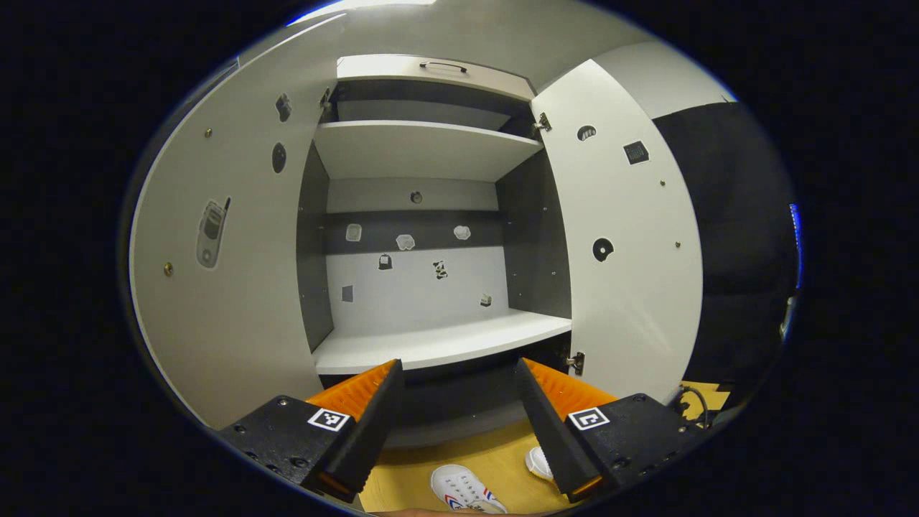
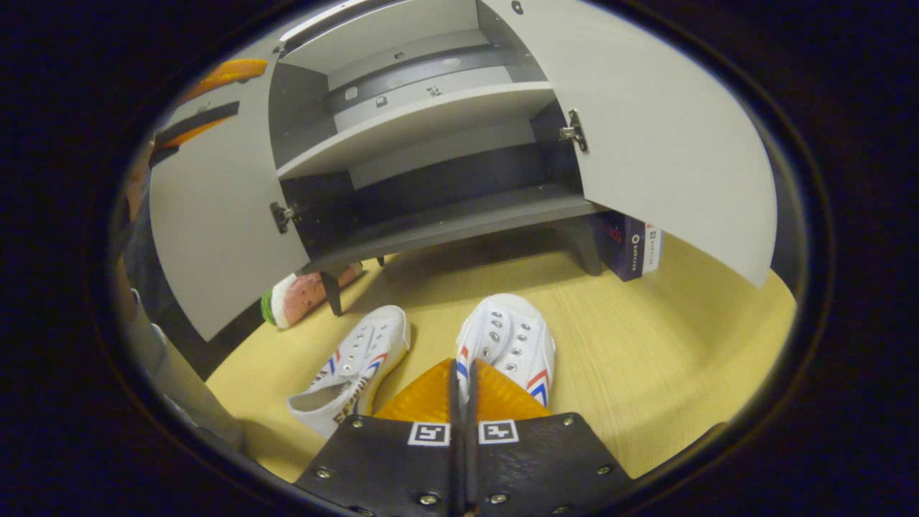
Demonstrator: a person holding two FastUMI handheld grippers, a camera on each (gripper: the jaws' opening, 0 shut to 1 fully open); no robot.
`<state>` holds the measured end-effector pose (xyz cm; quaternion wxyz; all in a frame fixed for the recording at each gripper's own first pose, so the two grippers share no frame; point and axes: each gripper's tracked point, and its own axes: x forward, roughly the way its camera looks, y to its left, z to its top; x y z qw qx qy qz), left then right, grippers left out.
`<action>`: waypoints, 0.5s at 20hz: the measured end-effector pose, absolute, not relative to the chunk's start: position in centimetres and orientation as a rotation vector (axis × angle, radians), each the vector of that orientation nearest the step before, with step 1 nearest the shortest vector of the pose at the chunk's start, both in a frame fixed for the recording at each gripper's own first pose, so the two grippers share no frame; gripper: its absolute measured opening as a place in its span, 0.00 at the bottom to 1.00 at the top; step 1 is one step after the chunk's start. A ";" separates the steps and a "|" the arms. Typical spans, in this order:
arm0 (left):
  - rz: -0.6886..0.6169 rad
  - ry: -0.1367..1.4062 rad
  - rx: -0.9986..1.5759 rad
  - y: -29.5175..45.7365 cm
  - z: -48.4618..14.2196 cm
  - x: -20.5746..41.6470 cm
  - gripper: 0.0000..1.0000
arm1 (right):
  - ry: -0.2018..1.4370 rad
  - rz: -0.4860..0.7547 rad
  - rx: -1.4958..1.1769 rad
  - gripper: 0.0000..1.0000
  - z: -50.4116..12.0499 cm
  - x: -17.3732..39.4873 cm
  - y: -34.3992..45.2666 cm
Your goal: Grab one shoe with the right hand and put it into the shoe cabinet, grab the other shoe with the left hand and put it into the shoe cabinet; then close the right door with the right hand and the left door with the left hand.
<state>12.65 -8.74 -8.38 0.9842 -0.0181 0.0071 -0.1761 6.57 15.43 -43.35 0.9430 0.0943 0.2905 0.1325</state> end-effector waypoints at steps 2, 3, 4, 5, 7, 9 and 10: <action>-0.355 0.017 -0.036 -8.6 -8.5 13.1 0.94 | 0.549 0.293 0.212 0.00 -39.8 6.5 15.5; -0.354 0.016 -0.032 -8.4 -8.5 13.3 0.92 | 0.523 0.291 0.209 0.00 -38.1 6.9 15.4; -0.349 0.013 -0.033 -8.1 -8.5 13.5 0.92 | 0.500 0.289 0.203 0.00 -36.4 6.9 15.2; -0.345 0.008 -0.034 -7.9 -8.4 13.7 0.92 | 0.473 0.286 0.190 0.00 -34.6 7.3 15.1; -0.353 0.015 -0.048 -7.8 -8.5 13.8 0.92 | 0.415 0.282 0.157 0.00 -30.9 8.0 14.9; -0.362 0.037 -0.064 -7.6 -8.8 13.8 0.92 | 0.356 0.272 0.139 0.00 -26.9 8.8 14.8; -0.361 0.044 -0.068 -7.5 -8.9 13.9 0.92 | 0.327 0.271 0.127 0.00 -25.0 9.2 14.7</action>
